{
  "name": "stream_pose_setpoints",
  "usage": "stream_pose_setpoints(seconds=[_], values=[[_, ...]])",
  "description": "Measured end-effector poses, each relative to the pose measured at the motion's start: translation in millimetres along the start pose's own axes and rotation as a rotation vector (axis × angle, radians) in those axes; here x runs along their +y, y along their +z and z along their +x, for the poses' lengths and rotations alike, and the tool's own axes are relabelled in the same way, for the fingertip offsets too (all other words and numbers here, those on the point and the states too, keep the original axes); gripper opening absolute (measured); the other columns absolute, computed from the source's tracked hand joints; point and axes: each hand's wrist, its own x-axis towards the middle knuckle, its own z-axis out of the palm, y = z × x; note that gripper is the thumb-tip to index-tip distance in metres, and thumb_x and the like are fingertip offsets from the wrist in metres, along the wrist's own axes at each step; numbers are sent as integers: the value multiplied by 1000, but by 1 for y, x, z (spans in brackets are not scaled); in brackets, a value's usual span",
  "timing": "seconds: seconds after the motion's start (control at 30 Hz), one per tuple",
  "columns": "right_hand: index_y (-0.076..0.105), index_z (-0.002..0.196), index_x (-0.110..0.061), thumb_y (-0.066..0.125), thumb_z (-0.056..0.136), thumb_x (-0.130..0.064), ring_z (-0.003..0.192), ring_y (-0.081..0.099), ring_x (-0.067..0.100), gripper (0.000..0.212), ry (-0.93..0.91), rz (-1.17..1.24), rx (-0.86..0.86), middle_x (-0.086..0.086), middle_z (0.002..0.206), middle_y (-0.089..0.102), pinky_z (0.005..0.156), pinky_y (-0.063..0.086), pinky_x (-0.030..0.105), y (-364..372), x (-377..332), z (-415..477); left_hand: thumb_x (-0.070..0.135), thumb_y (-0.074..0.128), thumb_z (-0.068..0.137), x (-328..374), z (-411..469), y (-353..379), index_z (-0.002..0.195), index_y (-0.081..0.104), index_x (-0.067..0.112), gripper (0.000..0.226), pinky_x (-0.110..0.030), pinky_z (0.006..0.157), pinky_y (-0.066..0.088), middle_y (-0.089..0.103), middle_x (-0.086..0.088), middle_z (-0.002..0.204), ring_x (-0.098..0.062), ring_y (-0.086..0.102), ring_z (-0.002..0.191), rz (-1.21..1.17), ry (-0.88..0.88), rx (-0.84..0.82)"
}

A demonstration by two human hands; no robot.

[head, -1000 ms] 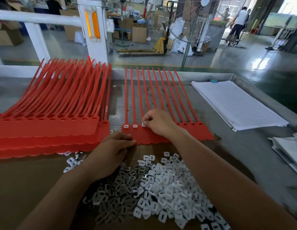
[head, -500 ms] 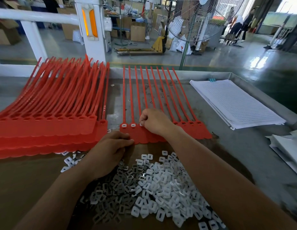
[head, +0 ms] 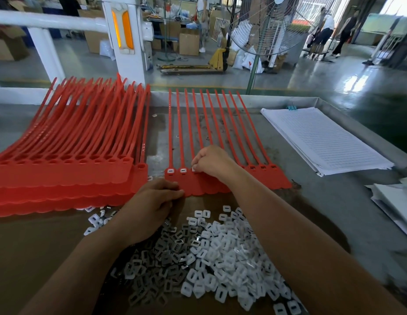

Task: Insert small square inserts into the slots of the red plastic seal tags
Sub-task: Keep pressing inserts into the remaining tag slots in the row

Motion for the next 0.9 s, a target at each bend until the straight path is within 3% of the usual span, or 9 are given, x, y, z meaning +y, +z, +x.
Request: stream_pose_setpoints(seconds=[0.23,0.4,0.53,0.63,0.73,0.83,0.9], values=[[67,95,-11,59,84,-15,89,61,18,14,19,3,71,4,98,67,82,52,35,7,1,4,4,44,91,2,0,-2,124,56,19,37,7,86,17,42,8,133,1,31,119,1,-5,-5],[65,99,-11,67,82,-15,76,52,8,17,-5,75,67,1,104,63,68,43,22,0,5,-1,4,44,92,3,0,-2,123,57,18,37,9,84,17,42,7,133,3,30,116,1,-4,-7],[61,113,-8,69,81,-18,102,58,19,35,52,3,20,5,114,61,86,47,30,-3,-1,5,4,44,92,3,0,-2,124,56,19,37,8,84,18,42,7,133,1,31,118,2,-7,-10],[57,119,-8,71,78,-19,98,59,20,45,126,-5,6,6,112,62,77,47,27,-3,1,14,4,44,92,2,0,-1,124,56,20,37,7,86,18,42,8,133,-1,31,121,4,-12,-7],[59,115,-4,67,76,-14,104,58,26,41,139,64,-12,11,115,61,76,45,29,-2,-1,19,4,44,92,2,-1,0,124,56,20,37,3,90,18,43,8,133,-2,32,122,2,-12,-4],[53,120,-5,73,76,-27,87,52,21,53,179,-70,-33,6,107,54,67,41,29,-3,-9,17,3,45,91,1,0,2,123,56,21,39,-4,95,19,43,8,132,-4,33,123,7,-21,4],[52,119,-5,73,76,-27,83,51,21,53,186,-66,-35,6,103,53,65,39,28,-3,-9,19,1,45,90,1,0,2,122,57,20,39,3,91,17,44,8,131,-5,34,123,6,-21,7]])
